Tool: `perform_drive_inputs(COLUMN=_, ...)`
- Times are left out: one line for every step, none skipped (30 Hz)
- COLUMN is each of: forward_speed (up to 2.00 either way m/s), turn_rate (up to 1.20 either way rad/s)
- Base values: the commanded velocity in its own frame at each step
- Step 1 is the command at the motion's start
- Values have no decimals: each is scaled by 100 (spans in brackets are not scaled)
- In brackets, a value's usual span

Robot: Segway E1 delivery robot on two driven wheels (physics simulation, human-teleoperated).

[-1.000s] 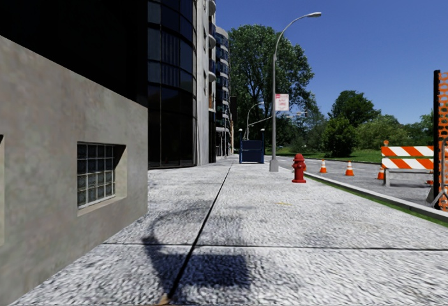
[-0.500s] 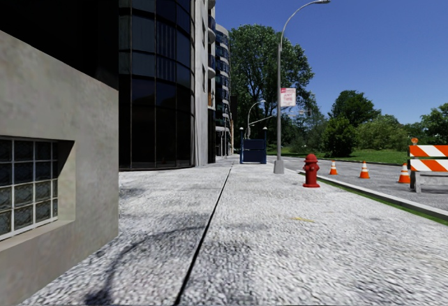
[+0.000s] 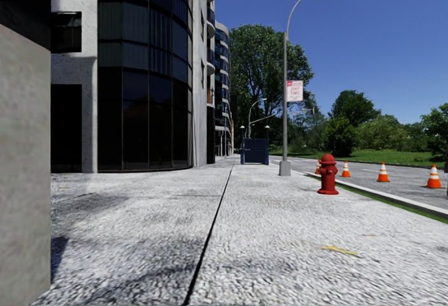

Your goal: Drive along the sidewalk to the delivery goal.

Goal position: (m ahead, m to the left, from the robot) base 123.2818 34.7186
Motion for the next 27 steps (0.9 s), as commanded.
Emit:
perform_drive_inputs(forward_speed=185, turn_rate=0)
perform_drive_inputs(forward_speed=185, turn_rate=0)
perform_drive_inputs(forward_speed=186, turn_rate=0)
perform_drive_inputs(forward_speed=186, turn_rate=0)
perform_drive_inputs(forward_speed=186, turn_rate=0)
perform_drive_inputs(forward_speed=186, turn_rate=0)
perform_drive_inputs(forward_speed=186, turn_rate=0)
perform_drive_inputs(forward_speed=186, turn_rate=0)
perform_drive_inputs(forward_speed=186, turn_rate=0)
perform_drive_inputs(forward_speed=186, turn_rate=0)
perform_drive_inputs(forward_speed=186, turn_rate=0)
perform_drive_inputs(forward_speed=186, turn_rate=0)
perform_drive_inputs(forward_speed=186, turn_rate=0)
perform_drive_inputs(forward_speed=186, turn_rate=0)
perform_drive_inputs(forward_speed=186, turn_rate=0)
perform_drive_inputs(forward_speed=186, turn_rate=0)
perform_drive_inputs(forward_speed=186, turn_rate=0)
perform_drive_inputs(forward_speed=187, turn_rate=0)
perform_drive_inputs(forward_speed=187, turn_rate=0)
perform_drive_inputs(forward_speed=187, turn_rate=0)
perform_drive_inputs(forward_speed=187, turn_rate=0)
perform_drive_inputs(forward_speed=187, turn_rate=0)
perform_drive_inputs(forward_speed=187, turn_rate=0)
perform_drive_inputs(forward_speed=187, turn_rate=0)
perform_drive_inputs(forward_speed=187, turn_rate=0)
perform_drive_inputs(forward_speed=187, turn_rate=0)
perform_drive_inputs(forward_speed=188, turn_rate=0)
